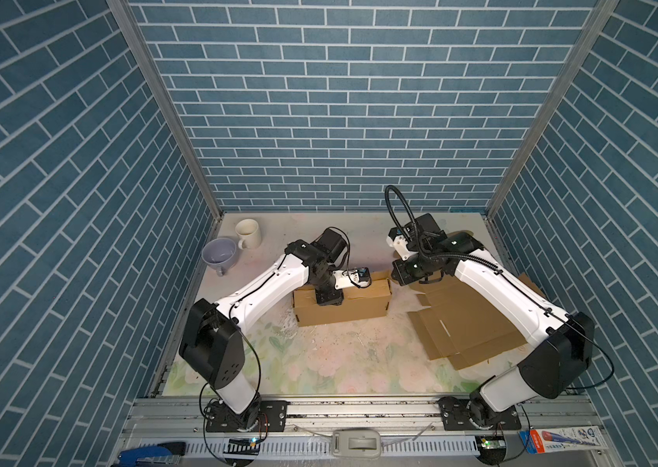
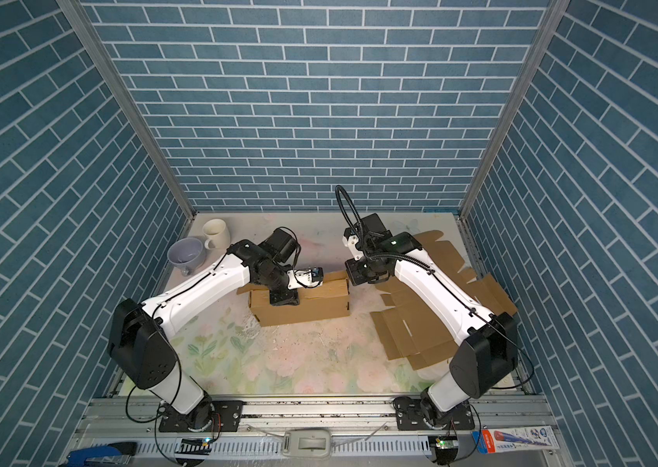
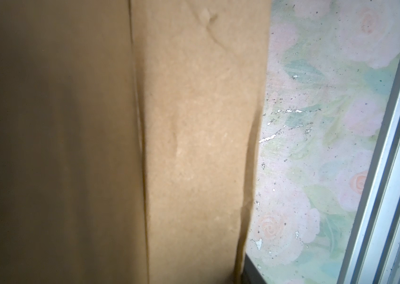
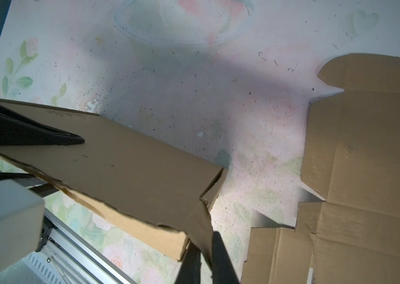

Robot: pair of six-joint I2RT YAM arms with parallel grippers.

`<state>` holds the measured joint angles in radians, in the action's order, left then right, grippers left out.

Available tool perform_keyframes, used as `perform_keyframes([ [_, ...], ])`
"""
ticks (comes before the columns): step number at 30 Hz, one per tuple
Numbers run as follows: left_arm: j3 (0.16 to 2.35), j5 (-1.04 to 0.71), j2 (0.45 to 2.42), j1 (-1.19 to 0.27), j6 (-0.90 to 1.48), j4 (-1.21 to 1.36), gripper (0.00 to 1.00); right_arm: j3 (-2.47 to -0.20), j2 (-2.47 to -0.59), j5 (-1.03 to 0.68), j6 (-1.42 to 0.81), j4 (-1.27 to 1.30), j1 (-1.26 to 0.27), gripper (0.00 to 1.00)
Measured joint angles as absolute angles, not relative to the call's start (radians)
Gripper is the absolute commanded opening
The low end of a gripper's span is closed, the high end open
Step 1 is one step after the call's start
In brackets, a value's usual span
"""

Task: Fold the paper box
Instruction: 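Hold the box walls upright with both grippers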

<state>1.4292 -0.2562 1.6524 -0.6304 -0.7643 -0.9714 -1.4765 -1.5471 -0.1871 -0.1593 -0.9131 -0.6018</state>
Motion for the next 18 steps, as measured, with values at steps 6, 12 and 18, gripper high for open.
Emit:
perform_keyframes([
  [6,1.431,-0.256,1.654,-0.630,-0.764,-0.973,0.42,-1.477,-1.551,-0.196,-0.161,-0.912,-0.609,0.04],
  [12,1.431,-0.256,1.654,-0.630,-0.764,-0.974,0.42,-1.475,-1.551,-0.209,-0.226,-0.904,-0.609,0.00],
  [18,1.432,-0.256,1.655,-0.630,-0.764,-0.973,0.42,-1.441,-1.536,-0.223,-0.313,-0.854,-0.609,0.00],
])
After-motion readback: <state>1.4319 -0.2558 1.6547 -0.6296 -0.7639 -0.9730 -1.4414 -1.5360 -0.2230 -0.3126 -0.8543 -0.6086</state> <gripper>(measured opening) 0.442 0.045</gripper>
